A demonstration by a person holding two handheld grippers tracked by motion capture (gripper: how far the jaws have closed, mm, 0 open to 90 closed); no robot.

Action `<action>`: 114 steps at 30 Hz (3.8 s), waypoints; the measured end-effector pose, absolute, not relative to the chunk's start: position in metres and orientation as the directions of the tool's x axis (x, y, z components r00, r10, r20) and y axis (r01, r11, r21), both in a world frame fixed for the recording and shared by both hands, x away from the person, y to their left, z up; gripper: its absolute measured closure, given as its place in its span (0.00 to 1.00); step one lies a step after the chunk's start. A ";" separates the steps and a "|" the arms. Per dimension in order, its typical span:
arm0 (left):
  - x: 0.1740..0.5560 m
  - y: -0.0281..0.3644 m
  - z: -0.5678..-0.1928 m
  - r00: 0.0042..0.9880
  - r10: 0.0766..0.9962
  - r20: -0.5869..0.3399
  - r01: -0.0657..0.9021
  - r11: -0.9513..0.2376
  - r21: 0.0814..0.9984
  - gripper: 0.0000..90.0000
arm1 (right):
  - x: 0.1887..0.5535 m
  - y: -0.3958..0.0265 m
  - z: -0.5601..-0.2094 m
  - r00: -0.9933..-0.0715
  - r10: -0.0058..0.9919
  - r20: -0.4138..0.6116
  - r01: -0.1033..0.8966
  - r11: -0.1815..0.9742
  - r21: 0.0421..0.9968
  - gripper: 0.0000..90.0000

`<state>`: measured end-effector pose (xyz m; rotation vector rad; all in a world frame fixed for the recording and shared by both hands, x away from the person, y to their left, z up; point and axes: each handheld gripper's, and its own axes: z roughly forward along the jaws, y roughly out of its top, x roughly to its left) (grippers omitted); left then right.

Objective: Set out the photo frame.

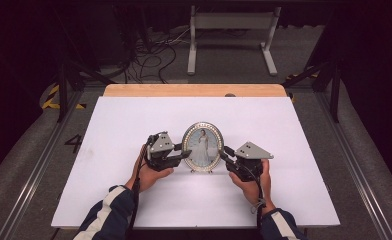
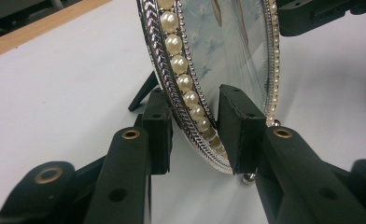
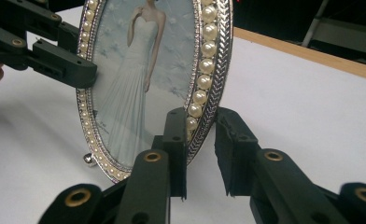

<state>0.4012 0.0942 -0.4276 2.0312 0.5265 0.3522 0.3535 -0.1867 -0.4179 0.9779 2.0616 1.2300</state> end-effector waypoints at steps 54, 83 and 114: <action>0.358 0.123 -0.424 0.831 0.514 0.214 0.135 -0.559 0.818 0.18 | 0.336 -0.205 -0.415 -0.630 0.734 -0.254 0.266 0.511 0.817 0.29; 0.353 0.126 -0.432 0.846 0.486 0.217 0.124 -0.577 0.807 0.11 | 0.326 -0.228 -0.425 -0.609 0.750 -0.258 0.289 0.513 0.808 0.22; 0.336 0.168 -0.439 0.821 0.528 0.219 0.180 -0.603 0.777 0.12 | 0.315 -0.253 -0.427 -0.575 0.771 -0.274 0.303 0.511 0.804 0.22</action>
